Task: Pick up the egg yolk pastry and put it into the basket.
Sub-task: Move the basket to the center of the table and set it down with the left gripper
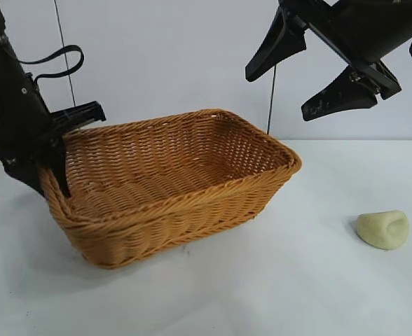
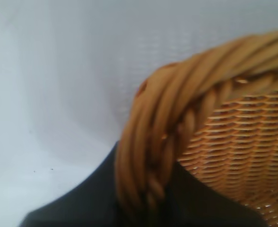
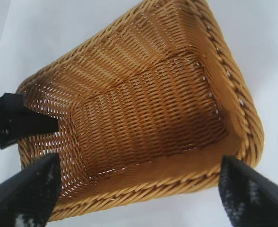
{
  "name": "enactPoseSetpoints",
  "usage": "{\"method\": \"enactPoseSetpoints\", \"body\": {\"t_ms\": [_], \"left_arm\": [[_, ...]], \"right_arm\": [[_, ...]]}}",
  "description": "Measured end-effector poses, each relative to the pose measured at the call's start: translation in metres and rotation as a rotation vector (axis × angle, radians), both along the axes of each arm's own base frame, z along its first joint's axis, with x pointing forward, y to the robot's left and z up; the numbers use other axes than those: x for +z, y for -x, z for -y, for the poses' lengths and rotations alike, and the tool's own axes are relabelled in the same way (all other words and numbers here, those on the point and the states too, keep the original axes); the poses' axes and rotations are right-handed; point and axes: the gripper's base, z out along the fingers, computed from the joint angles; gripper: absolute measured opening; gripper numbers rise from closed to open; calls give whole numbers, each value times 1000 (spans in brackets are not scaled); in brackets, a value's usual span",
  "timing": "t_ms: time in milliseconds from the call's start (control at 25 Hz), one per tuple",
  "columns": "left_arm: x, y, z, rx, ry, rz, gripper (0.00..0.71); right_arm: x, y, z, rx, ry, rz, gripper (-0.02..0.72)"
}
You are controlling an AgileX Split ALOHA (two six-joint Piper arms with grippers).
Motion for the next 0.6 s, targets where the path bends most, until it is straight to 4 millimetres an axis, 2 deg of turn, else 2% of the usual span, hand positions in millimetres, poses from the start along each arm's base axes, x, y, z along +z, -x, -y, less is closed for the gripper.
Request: {"method": "enactPoseSetpoints", "body": {"t_ms": [360, 600], "left_arm": [[-9, -40, 14, -373, -2, -56, 146], [-14, -53, 17, -412, -14, -13, 146]], "right_arm": [[0, 0, 0, 1, -1, -3, 624], [0, 0, 0, 3, -1, -5, 624]]}}
